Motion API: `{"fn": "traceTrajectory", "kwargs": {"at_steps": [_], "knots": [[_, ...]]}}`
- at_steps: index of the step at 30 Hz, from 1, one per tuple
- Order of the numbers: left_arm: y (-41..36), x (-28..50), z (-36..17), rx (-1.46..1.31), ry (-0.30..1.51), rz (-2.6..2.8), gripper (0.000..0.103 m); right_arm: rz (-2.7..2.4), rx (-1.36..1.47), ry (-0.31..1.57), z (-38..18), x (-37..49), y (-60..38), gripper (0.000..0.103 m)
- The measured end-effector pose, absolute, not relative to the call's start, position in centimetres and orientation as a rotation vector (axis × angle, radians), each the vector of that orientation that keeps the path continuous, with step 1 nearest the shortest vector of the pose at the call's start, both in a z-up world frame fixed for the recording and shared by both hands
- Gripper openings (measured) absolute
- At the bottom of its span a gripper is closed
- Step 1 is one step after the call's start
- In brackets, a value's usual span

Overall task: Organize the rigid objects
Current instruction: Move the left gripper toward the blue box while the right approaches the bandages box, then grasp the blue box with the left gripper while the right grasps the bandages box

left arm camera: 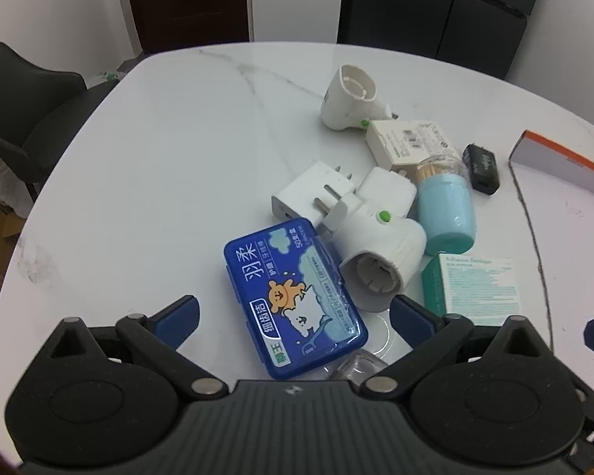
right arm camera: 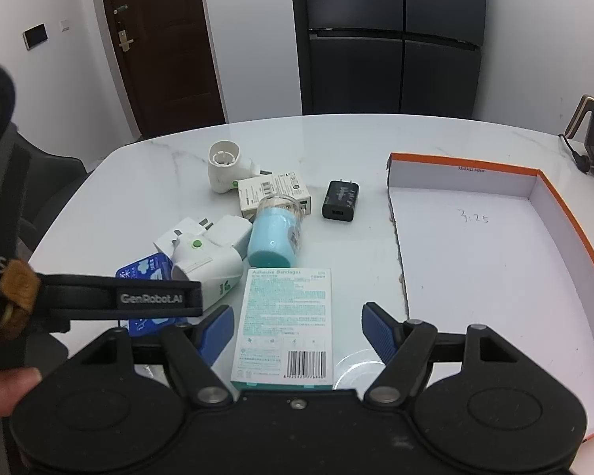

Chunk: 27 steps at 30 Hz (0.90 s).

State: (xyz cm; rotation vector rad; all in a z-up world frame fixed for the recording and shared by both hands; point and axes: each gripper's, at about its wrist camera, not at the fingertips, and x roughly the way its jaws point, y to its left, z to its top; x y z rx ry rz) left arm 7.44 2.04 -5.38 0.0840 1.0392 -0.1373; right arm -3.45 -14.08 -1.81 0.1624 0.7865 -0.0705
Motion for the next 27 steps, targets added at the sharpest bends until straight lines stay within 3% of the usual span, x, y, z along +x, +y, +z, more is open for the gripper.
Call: {"fn": "traceTrajectory", "kwargs": {"at_steps": [11, 13, 14, 16, 18, 27], "knots": [[2.8, 8.5, -7.8, 0.117, 1.079, -0.115, 0.103, -0.065, 0.161, 0.884, -3.2, -2.1, -14.2, 0.084], [3.2, 8.4, -8.1, 0.116, 1.083, -0.14, 0.093, -0.06, 0.185, 0.873, -3.6, -1.6, -14.3, 0.084], [3.4, 8.4, -8.2, 0.115, 1.074, -0.156, 0.093, -0.058, 0.196, 0.86, -3.9, -1.2, -14.3, 0.084], [3.4, 8.1, -8.1, 0.144, 1.043, -0.183, 0.074, -0.065, 0.199, 0.867, -4.4, -0.7, -14.2, 0.084], [3.5, 7.9, -7.8, 0.15, 1.022, -0.216, 0.063, -0.062, 0.207, 0.89, -5.0, 0.0, -14.2, 0.084], [4.3, 7.7, -7.5, 0.136, 0.992, -0.248, 0.062, -0.044, 0.199, 1.033, -7.7, 2.9, -13.3, 0.085]]}}
